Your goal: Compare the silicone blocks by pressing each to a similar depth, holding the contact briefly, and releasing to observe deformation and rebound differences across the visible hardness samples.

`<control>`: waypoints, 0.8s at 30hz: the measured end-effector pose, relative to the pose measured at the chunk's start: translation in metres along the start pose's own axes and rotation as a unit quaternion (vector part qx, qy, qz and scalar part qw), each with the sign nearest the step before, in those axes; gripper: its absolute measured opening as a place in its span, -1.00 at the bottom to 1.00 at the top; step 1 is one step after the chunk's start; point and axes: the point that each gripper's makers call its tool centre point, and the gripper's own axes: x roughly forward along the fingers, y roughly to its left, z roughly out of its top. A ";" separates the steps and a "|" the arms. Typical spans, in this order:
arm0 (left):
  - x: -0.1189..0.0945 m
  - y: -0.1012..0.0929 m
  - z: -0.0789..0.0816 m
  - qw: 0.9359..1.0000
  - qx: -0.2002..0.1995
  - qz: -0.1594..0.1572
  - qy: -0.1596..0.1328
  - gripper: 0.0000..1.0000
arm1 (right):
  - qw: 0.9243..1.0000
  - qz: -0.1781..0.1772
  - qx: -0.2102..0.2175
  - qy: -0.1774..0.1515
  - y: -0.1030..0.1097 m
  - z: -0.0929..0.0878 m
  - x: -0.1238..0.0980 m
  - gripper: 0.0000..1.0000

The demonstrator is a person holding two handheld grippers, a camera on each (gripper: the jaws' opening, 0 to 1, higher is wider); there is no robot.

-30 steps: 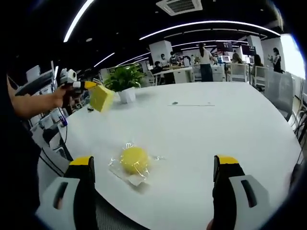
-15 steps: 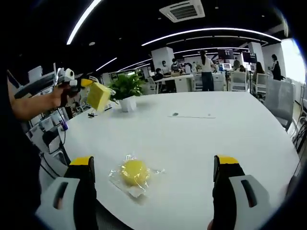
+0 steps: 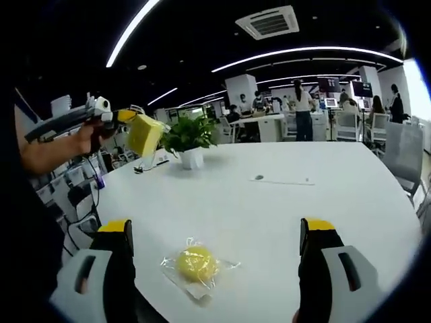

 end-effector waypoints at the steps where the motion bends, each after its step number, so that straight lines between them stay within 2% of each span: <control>1: 0.001 -0.005 0.000 1.000 0.001 -0.003 -0.001 -1.00 | 1.000 0.003 -0.001 -0.001 0.001 0.002 0.001 0.93; 5: 0.003 -0.015 0.002 1.000 0.007 -0.010 0.000 -1.00 | 1.000 0.013 -0.008 -0.003 0.004 0.010 0.006 0.93; 12: 0.003 -0.034 0.010 0.999 0.012 -0.028 -0.016 -1.00 | 0.999 0.044 -0.016 -0.002 0.015 0.024 0.011 0.93; 16: 0.005 -0.044 0.012 0.999 0.014 -0.038 -0.022 -1.00 | 0.997 0.070 -0.016 -0.015 0.028 0.039 0.016 0.93; 24: 0.012 -0.066 0.016 0.997 0.008 -0.070 -0.028 -1.00 | 0.995 0.097 -0.025 -0.030 0.043 0.058 0.034 0.93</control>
